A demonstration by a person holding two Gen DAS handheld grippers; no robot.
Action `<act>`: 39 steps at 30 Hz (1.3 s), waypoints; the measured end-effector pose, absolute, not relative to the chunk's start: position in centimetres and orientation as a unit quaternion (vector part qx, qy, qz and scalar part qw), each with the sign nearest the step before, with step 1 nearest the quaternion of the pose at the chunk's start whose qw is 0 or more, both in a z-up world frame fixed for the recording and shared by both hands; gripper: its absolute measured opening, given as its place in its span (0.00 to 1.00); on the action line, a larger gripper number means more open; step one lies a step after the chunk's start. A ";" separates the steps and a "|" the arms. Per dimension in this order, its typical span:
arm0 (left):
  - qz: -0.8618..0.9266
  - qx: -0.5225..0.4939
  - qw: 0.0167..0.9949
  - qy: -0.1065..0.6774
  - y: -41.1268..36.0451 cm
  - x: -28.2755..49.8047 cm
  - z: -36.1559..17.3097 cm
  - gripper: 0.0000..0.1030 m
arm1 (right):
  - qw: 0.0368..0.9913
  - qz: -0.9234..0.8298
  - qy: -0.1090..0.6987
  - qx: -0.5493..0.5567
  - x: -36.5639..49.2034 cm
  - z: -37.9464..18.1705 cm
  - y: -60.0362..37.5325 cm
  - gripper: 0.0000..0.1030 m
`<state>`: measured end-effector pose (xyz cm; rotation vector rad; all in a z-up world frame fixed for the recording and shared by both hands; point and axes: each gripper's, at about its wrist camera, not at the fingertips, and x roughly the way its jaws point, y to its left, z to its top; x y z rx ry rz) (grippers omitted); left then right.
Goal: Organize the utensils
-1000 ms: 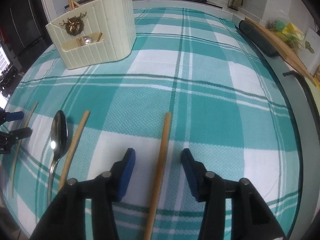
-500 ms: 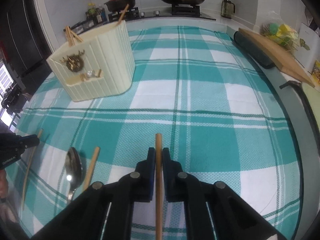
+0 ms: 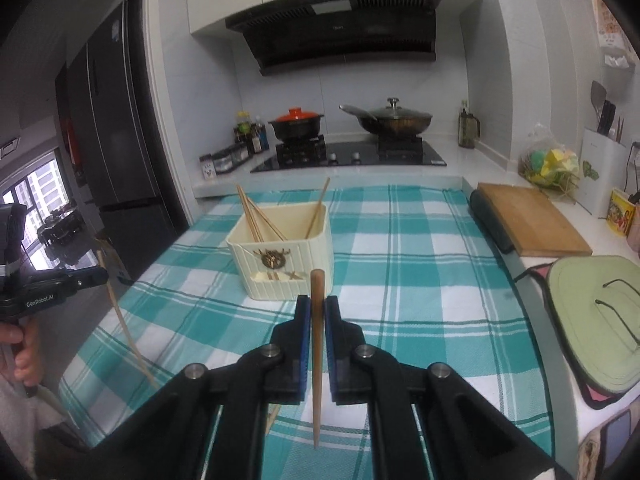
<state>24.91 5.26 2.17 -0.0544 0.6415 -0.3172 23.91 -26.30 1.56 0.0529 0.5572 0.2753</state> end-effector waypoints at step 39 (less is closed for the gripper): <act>-0.127 -0.045 0.954 0.267 1.3 46.1 9.1 0.05 | 0.967 0.185 0.170 -0.031 42.4 10.1 -18.2 0.07</act>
